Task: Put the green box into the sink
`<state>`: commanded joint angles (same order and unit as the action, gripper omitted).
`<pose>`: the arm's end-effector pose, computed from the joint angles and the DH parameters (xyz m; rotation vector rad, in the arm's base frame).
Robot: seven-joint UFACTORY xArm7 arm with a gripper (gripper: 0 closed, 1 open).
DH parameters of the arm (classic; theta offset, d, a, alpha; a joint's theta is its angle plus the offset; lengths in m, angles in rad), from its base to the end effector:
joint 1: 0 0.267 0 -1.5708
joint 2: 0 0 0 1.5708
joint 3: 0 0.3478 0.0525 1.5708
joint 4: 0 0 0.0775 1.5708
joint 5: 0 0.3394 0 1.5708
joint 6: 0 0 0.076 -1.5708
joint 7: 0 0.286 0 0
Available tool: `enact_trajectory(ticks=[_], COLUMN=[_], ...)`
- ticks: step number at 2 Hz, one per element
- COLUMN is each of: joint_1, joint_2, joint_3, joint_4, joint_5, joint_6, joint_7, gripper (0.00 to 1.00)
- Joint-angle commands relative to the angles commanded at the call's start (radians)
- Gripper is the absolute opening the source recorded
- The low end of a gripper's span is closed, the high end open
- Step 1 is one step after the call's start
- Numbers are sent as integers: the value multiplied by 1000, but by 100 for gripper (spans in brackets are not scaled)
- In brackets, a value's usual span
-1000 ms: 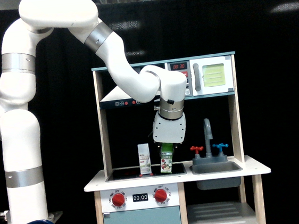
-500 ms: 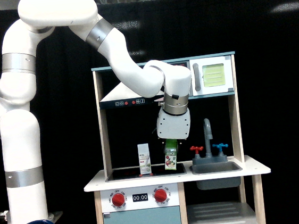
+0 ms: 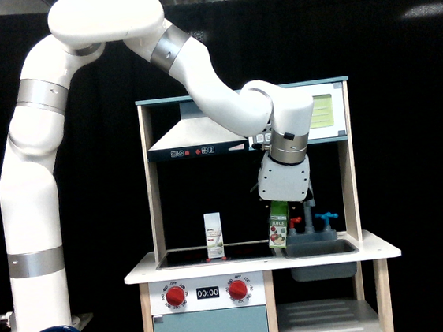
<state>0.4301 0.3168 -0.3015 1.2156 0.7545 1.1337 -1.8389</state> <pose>0.4926 0.2200 0.1758 -1.8464 -1.8424 -0.3853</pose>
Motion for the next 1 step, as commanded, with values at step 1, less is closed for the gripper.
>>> enact_trajectory(ticks=[1], joint_1=[-72], joint_2=[128], joint_3=[67], joint_4=[172], joint_5=[-4], joint_6=[32], joint_7=[29], gripper=[0])
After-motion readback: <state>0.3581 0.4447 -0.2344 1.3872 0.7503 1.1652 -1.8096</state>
